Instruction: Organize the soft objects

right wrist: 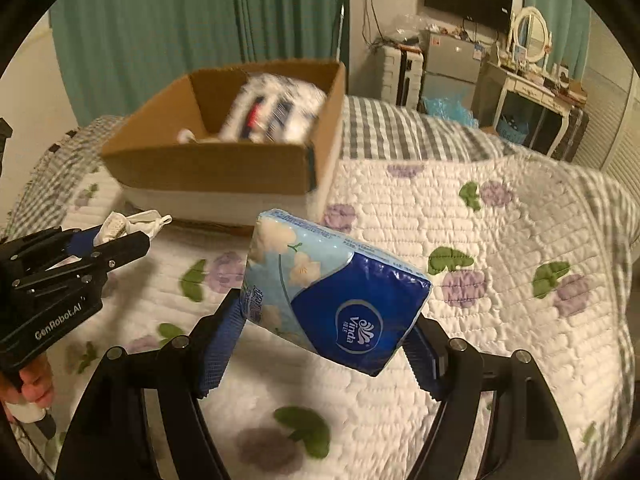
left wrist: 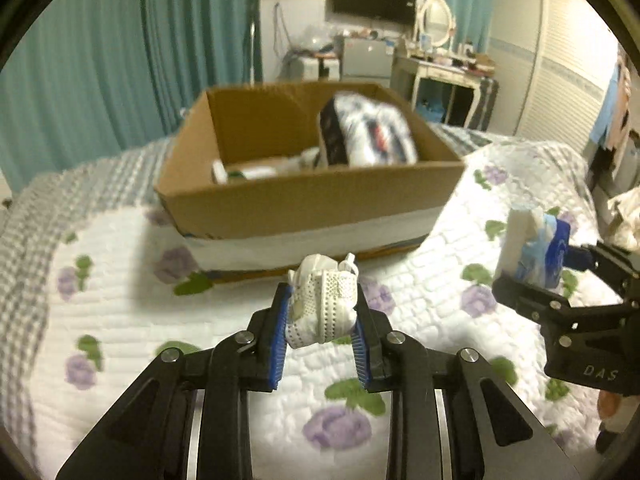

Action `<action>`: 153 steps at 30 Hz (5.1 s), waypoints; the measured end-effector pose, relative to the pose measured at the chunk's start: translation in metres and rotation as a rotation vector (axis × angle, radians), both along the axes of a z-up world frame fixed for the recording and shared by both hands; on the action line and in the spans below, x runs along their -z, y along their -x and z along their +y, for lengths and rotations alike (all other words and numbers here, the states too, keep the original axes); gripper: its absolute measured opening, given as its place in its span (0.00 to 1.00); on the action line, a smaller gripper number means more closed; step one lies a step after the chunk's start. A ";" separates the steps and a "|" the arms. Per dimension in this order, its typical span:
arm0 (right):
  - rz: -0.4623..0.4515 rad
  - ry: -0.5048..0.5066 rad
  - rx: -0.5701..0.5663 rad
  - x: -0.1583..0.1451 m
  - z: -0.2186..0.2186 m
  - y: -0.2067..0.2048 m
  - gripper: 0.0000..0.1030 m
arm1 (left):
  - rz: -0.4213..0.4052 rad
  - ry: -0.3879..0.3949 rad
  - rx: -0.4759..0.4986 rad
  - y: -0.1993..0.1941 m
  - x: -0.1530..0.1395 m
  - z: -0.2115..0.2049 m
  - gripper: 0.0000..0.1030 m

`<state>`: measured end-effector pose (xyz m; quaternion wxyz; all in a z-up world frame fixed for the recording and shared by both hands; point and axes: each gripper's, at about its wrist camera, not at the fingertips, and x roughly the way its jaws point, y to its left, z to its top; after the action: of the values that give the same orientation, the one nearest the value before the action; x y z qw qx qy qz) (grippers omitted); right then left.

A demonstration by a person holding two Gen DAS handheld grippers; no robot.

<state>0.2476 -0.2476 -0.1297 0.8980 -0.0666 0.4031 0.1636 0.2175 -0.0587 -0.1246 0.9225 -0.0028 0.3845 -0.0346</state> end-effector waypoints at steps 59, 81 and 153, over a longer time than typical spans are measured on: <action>-0.504 -0.151 0.010 -0.278 0.044 0.048 0.99 | -0.599 -0.182 -0.115 0.063 -0.217 0.032 0.91; -0.645 -0.219 0.033 -0.144 0.020 0.127 1.00 | -0.617 -0.144 -0.219 0.134 -0.138 0.026 0.96; -0.492 -0.204 0.046 -0.058 0.021 0.093 1.00 | -0.469 -0.138 -0.208 0.115 -0.063 0.023 0.96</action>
<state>0.1546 -0.2271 -0.0714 0.9745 -0.0042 0.1553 0.1617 0.1026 -0.0361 -0.0617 0.9830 0.0286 0.1593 0.0871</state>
